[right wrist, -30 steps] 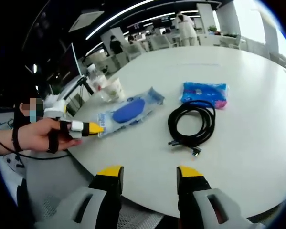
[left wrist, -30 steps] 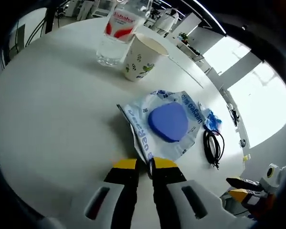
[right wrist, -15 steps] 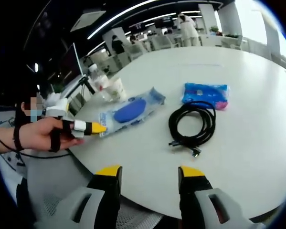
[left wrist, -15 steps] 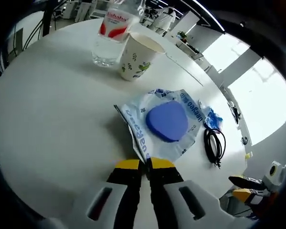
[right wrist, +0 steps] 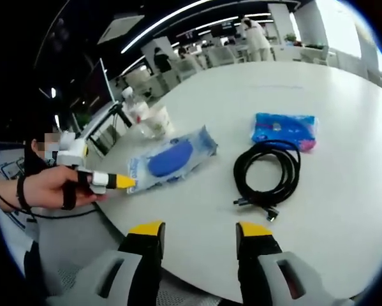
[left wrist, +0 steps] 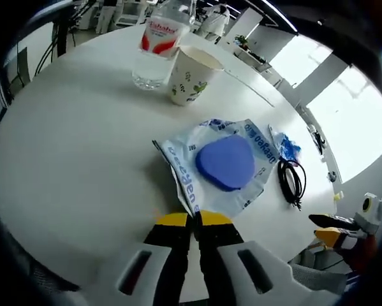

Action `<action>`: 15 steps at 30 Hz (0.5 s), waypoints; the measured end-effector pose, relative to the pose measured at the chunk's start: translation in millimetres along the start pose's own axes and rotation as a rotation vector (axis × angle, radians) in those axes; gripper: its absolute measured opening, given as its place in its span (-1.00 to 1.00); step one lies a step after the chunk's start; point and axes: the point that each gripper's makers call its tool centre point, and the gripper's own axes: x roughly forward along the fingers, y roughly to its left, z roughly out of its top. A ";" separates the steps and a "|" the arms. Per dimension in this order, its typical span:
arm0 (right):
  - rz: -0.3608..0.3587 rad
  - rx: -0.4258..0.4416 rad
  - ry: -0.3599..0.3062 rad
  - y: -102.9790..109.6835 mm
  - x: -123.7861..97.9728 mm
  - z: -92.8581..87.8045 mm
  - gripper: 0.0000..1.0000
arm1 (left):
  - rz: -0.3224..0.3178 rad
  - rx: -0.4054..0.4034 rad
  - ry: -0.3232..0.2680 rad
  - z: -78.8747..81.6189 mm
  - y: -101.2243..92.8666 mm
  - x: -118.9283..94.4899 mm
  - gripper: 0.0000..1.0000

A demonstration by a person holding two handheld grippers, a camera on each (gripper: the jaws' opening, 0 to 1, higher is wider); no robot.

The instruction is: Arrange the tabletop items into an orderly group along one side of the table until the central work area is clear of visible clutter.

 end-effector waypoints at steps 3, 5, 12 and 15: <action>0.010 -0.005 0.000 1.9 1.8 2.5 -0.14 | 0.019 0.016 0.002 -0.5 12.1 -6.5 -0.99; 0.017 -0.008 -0.002 3.2 3.0 3.9 -0.17 | 0.030 0.030 0.004 -1.8 20.0 -12.7 -0.99; 0.062 -0.008 0.032 12.4 15.5 0.9 -0.18 | 0.065 0.016 0.019 -3.6 44.7 -26.4 -0.97; 0.076 -0.019 0.046 18.9 24.6 3.4 -0.20 | 0.077 0.017 0.028 -2.3 52.1 -29.7 -0.96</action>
